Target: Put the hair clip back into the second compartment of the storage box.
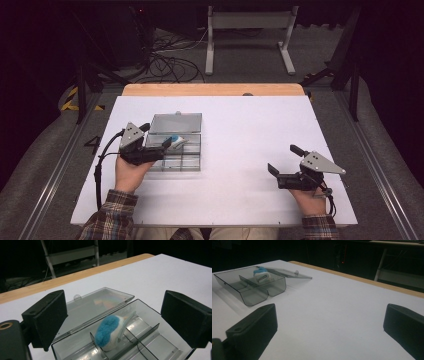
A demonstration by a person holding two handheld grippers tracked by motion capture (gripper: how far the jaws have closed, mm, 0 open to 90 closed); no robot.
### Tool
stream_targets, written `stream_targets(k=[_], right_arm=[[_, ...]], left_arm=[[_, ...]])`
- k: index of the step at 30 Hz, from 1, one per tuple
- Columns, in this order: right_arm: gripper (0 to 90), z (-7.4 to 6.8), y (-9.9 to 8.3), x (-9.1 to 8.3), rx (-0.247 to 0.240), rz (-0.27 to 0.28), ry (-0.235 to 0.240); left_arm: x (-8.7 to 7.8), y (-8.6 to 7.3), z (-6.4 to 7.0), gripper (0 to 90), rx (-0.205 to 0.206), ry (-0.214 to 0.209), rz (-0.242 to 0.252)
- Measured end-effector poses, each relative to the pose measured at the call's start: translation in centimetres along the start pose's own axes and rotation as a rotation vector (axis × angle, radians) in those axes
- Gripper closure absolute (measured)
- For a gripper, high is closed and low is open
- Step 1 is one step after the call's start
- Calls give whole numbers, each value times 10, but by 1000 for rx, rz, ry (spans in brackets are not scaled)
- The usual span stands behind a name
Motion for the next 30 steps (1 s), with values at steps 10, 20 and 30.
stream_targets(k=[10, 20, 30], right_arm=[[0, 0, 0, 0, 5, 11, 13], [0, -1, 0, 0, 4, 14, 28], [0, -1, 0, 0, 0, 16, 29]], left_arm=[[-5, -2, 3, 58, 15, -7, 20], [-17, -7, 2, 44, -11, -14, 56], [-32, -13, -1, 44, -8, -1, 89]])
Point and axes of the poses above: each handheld gripper's, and its own axes: x roughly forward along the jaws, y roughly out of its top, z roughly to its right, the point moved 1 cm from there along x, roughly forward along the jaws, and after that the axes turned 2 degrees about -z, right-handed, at the moved point
